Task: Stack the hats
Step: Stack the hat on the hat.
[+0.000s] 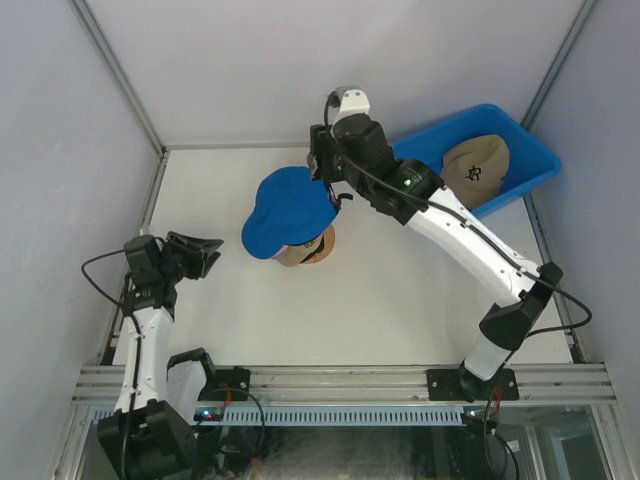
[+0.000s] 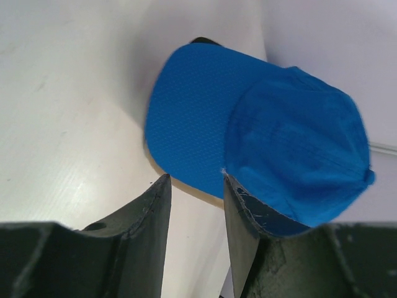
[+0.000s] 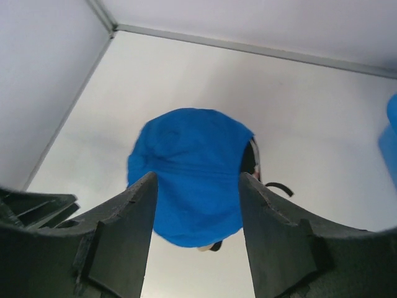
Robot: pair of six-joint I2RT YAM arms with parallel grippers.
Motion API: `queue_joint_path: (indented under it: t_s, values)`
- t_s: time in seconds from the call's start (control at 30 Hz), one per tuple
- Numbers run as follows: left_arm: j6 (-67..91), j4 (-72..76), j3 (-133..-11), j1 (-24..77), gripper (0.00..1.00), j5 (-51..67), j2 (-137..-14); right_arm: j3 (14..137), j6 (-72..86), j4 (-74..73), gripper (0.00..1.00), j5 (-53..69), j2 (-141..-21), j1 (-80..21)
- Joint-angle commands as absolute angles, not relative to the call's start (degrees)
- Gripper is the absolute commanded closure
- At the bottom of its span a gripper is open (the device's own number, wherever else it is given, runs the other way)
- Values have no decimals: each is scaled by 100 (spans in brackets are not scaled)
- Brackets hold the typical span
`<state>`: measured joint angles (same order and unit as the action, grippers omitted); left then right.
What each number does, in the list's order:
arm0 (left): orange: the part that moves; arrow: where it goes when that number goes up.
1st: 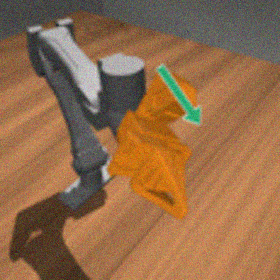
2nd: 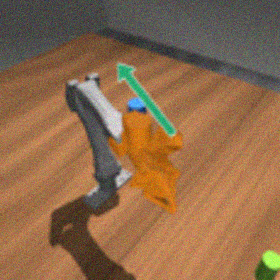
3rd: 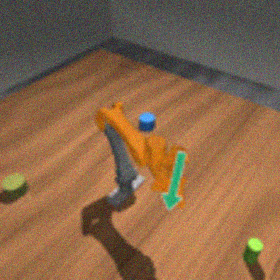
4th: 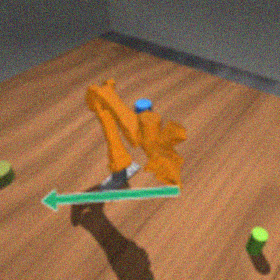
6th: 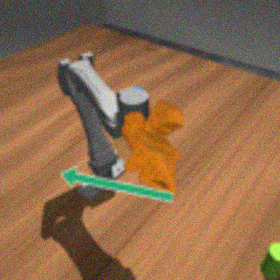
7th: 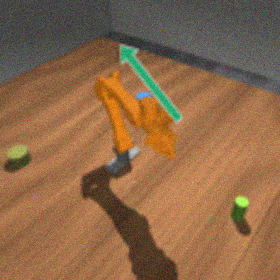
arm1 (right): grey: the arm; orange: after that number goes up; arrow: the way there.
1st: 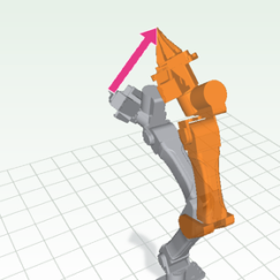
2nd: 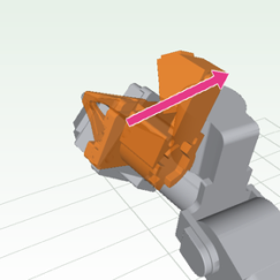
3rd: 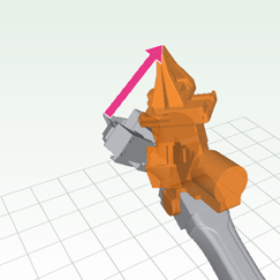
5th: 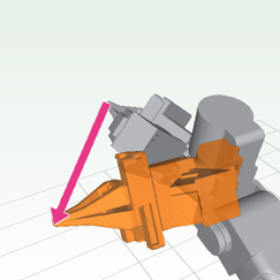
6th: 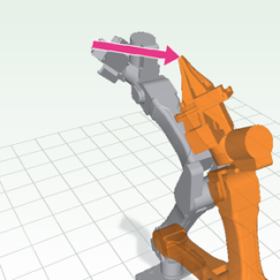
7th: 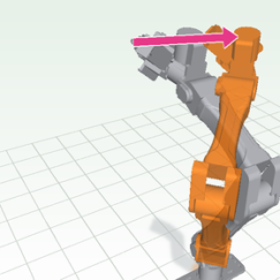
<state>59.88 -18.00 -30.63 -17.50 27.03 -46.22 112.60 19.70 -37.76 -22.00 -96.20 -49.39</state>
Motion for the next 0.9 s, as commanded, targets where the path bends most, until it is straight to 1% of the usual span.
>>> queue_joint_path:
  t_s: [0.0,0.1,0.23,0.4,0.63,0.87]
  values:
    - [6115,-1596,-3887,-1461,57,2366,-4634,11090,2391,-3700,46,-1679,-9639,-4338]
    - [6157,-1414,-4287,-1108,57,1914,-4786,11243,2353,-3740,46,-1145,-9943,-3941]
    - [6009,-1289,-4850,-600,57,1712,-5445,11086,2303,-3495,46,-510,-10110,-3584]
    - [5879,-1095,-5163,-134,57,1439,-6035,10924,2333,-3103,46,128,-10373,-3350]
    - [5537,-1245,-5925,144,57,1362,-6814,11185,2332,-2964,47,547,-10843,-3418]
    - [5317,-1407,-6360,216,57,1445,-7410,11045,2459,-2965,47,606,-11153,-3456]
